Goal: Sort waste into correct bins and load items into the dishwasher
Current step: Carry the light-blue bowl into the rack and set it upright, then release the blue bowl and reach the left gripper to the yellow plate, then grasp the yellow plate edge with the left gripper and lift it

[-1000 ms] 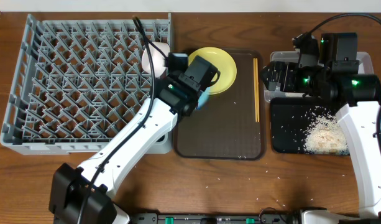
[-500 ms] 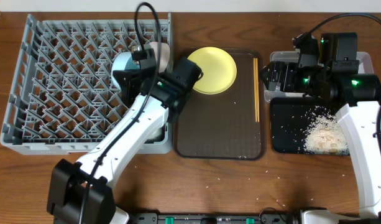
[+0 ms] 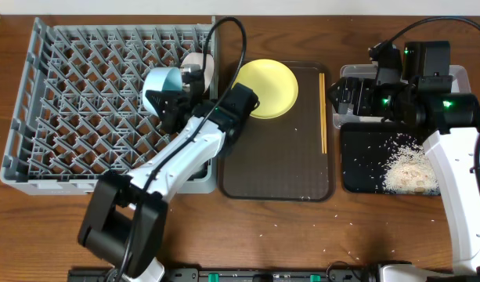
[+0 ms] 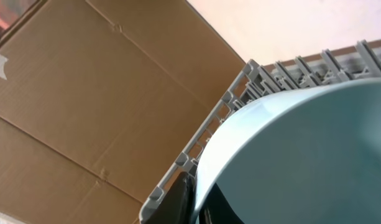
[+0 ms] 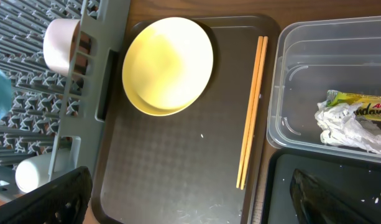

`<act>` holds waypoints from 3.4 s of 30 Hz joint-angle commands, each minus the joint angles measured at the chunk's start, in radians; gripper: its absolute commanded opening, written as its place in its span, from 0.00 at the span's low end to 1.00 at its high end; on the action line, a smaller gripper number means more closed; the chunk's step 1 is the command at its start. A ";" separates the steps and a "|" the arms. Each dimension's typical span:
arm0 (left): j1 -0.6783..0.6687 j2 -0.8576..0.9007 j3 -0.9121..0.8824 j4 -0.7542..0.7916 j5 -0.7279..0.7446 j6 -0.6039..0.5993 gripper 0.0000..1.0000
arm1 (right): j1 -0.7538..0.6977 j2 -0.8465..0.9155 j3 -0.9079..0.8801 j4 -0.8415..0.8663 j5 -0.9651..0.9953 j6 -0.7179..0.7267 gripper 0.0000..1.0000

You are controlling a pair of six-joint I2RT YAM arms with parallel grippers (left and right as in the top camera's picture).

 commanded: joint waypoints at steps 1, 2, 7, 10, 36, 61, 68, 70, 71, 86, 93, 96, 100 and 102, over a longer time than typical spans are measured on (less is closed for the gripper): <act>0.002 0.047 -0.008 0.003 -0.041 -0.027 0.07 | 0.002 0.004 0.006 -0.002 -0.003 -0.003 0.99; 0.002 0.055 -0.010 0.003 -0.040 -0.027 0.07 | 0.002 0.004 0.006 -0.002 -0.003 -0.003 0.99; 0.002 0.086 -0.016 0.004 -0.033 -0.029 0.07 | 0.002 0.004 0.006 -0.002 -0.003 -0.003 0.99; -0.002 0.092 -0.023 0.004 -0.005 -0.041 0.07 | 0.002 0.004 0.006 -0.002 -0.003 -0.003 0.99; -0.071 0.090 -0.067 0.004 0.192 -0.139 0.50 | 0.002 0.004 0.006 -0.002 -0.003 -0.003 0.99; -0.071 -0.224 0.068 0.065 1.021 0.140 0.78 | 0.002 0.004 0.006 -0.002 -0.003 -0.003 0.99; -0.069 -0.300 0.070 0.241 1.330 0.139 0.78 | 0.002 0.004 0.006 -0.002 -0.003 -0.003 0.99; -0.070 -0.277 0.071 0.286 1.381 0.138 0.73 | 0.002 0.004 0.006 -0.002 -0.003 -0.003 0.99; -0.069 -0.260 0.077 0.296 1.389 0.134 0.73 | 0.002 0.004 0.006 -0.002 -0.003 -0.003 0.99; 0.018 0.245 0.424 0.084 1.492 -0.147 0.73 | 0.002 0.004 0.006 -0.002 -0.003 -0.003 0.99; 0.029 0.360 0.424 0.100 1.487 -0.299 0.62 | 0.002 0.004 0.006 -0.002 -0.003 -0.003 0.99; 0.029 0.400 0.424 0.120 1.487 -0.352 0.62 | 0.002 0.004 0.006 -0.002 -0.003 -0.003 0.99; 0.029 0.448 0.424 0.166 1.487 -0.391 0.61 | 0.002 0.004 0.006 -0.002 -0.003 -0.003 0.99; 0.029 0.469 0.424 0.183 1.487 -0.418 0.58 | 0.002 0.004 0.006 -0.002 -0.003 -0.003 0.99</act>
